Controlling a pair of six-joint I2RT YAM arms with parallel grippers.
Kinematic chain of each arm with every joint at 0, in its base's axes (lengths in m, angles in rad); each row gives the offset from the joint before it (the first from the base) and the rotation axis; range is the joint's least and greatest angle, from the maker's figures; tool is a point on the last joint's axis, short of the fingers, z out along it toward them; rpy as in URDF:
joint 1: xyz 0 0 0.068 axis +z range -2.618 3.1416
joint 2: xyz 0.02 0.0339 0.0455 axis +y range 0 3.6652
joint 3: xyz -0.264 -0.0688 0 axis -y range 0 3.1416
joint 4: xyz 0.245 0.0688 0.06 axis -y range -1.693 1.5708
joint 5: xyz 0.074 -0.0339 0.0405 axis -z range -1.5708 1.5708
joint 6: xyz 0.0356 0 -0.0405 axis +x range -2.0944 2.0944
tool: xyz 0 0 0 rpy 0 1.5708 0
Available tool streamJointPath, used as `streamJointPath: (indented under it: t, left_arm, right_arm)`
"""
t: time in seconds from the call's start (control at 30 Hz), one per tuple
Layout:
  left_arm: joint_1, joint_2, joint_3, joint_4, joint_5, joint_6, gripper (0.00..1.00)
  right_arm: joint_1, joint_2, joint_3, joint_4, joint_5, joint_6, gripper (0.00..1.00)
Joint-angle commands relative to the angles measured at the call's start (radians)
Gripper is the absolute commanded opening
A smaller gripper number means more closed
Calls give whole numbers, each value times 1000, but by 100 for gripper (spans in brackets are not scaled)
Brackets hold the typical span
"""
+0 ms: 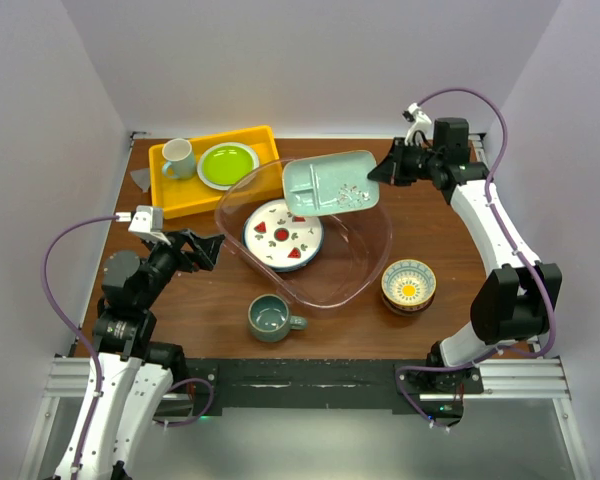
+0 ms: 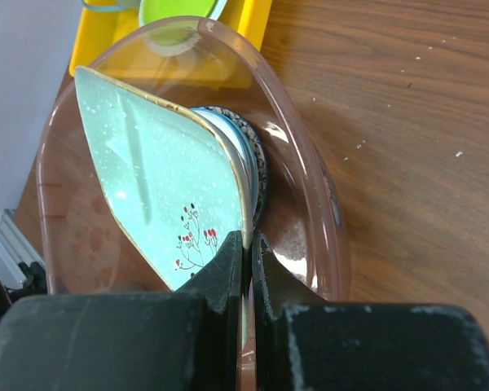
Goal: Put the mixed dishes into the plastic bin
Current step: Place the plate in the plastic bin.
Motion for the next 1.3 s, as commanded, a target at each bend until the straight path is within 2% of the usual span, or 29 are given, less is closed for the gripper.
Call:
streamJointPath:
  t: [0.0,1.27]
  left_arm:
    - [10,-8,-8,53,10,18,100]
    - [10,-9,-11,54,13,19,100]
  right_arm:
    - [21,-40,77,65,-31,-5,0]
    - [162,96,106,-34,38,-152,0]
